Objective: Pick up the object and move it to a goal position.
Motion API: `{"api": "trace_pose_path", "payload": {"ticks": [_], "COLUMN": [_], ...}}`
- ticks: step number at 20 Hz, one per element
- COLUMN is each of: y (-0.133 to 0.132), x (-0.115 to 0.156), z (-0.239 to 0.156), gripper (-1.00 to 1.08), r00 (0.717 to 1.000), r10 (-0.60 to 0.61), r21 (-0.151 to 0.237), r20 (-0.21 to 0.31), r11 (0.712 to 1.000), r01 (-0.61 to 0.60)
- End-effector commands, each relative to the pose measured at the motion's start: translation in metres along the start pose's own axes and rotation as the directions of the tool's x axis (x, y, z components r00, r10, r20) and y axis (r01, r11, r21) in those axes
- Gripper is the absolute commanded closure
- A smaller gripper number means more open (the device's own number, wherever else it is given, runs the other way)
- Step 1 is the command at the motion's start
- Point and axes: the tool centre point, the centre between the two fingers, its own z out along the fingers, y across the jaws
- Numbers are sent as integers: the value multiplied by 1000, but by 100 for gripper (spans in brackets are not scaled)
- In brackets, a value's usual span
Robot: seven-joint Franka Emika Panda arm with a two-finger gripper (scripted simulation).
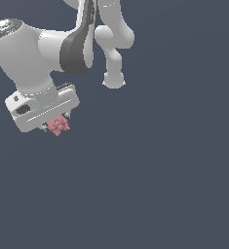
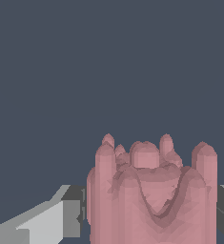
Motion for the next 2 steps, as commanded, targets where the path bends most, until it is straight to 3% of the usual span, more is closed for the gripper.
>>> {"api": "trace_pose_path", "payload": {"ticks": [1,2], "y": [2,2], "x": [0,0], "z": [-1,-1], "gripper": [108,108], "r00": [1000,1000], "r10": [-1,-1], "r21": [0,0], "r20": [0,0], "r11": [1000,1000], "r01": [1,1]}}
